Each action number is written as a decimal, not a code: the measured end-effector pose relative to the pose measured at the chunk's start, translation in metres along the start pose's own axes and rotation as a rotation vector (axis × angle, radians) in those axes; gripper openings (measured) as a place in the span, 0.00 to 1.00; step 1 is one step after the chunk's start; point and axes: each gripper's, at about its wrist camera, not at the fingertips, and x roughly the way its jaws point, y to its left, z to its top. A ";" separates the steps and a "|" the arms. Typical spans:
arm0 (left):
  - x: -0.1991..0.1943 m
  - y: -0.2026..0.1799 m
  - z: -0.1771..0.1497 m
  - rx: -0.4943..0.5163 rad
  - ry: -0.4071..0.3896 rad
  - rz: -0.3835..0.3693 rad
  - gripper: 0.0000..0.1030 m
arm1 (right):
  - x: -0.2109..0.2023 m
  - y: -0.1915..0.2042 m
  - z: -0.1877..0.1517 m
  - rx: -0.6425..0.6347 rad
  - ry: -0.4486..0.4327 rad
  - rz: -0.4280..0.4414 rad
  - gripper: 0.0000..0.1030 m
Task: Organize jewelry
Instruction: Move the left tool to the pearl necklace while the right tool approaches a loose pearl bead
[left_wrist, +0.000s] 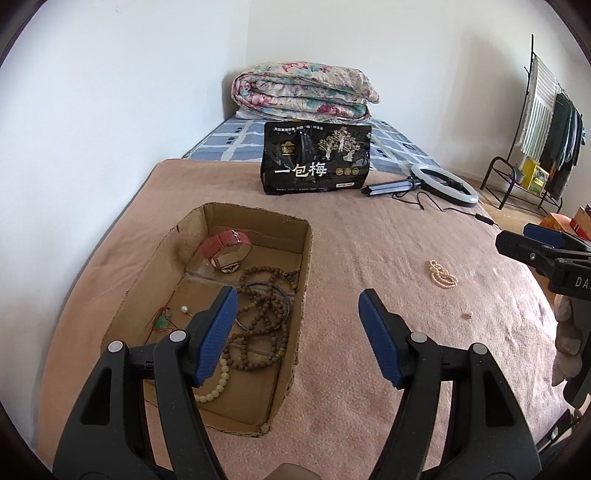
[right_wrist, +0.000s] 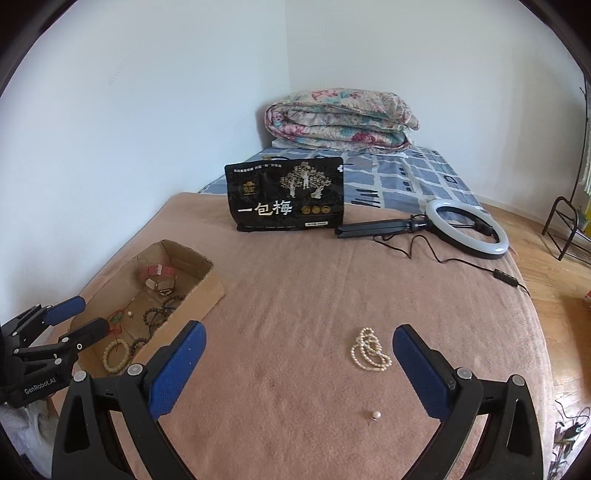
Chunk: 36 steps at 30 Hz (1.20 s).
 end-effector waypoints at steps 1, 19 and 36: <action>0.001 -0.003 -0.001 0.005 0.007 -0.010 0.68 | -0.005 -0.006 -0.004 0.002 -0.004 -0.010 0.99; 0.022 -0.079 -0.007 0.088 0.055 -0.177 0.68 | -0.005 -0.074 -0.083 0.065 0.121 -0.022 0.71; 0.105 -0.126 -0.004 0.104 0.157 -0.263 0.59 | 0.070 -0.076 -0.105 0.049 0.237 0.063 0.39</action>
